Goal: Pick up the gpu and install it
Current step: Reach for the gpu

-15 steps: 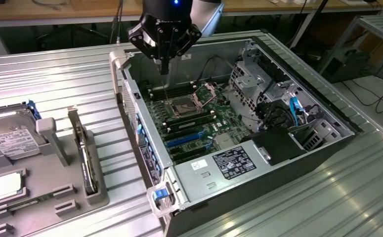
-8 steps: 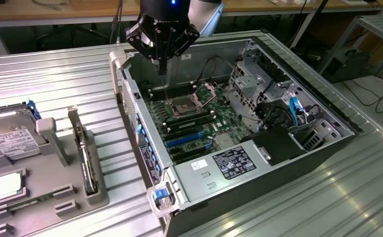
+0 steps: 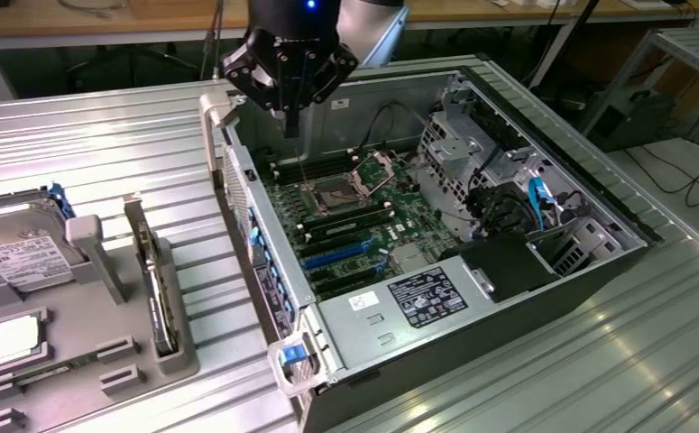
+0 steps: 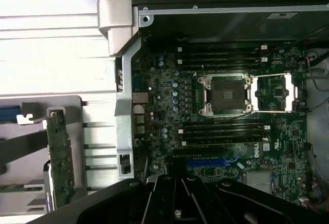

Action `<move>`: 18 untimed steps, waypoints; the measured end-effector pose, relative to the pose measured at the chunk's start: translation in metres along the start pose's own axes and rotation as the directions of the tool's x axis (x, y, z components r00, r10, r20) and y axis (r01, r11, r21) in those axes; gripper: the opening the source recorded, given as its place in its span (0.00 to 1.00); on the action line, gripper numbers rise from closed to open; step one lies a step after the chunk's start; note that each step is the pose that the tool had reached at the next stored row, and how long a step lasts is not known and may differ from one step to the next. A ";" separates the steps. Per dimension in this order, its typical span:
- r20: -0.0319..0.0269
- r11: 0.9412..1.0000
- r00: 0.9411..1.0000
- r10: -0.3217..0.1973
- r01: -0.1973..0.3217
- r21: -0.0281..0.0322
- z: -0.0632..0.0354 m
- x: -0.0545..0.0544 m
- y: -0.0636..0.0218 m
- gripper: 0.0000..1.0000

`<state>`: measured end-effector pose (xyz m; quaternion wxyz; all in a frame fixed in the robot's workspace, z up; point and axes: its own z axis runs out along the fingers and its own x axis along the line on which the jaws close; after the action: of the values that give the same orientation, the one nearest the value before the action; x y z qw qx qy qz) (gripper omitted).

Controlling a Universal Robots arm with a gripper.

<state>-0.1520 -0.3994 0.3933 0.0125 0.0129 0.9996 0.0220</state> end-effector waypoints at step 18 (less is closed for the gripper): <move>-0.002 0.999 0.999 -0.045 0.045 -0.001 -0.0005 0.020 -0.0022 0.11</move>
<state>-0.1716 -0.4011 0.3932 0.0120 -0.0098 0.9996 0.0223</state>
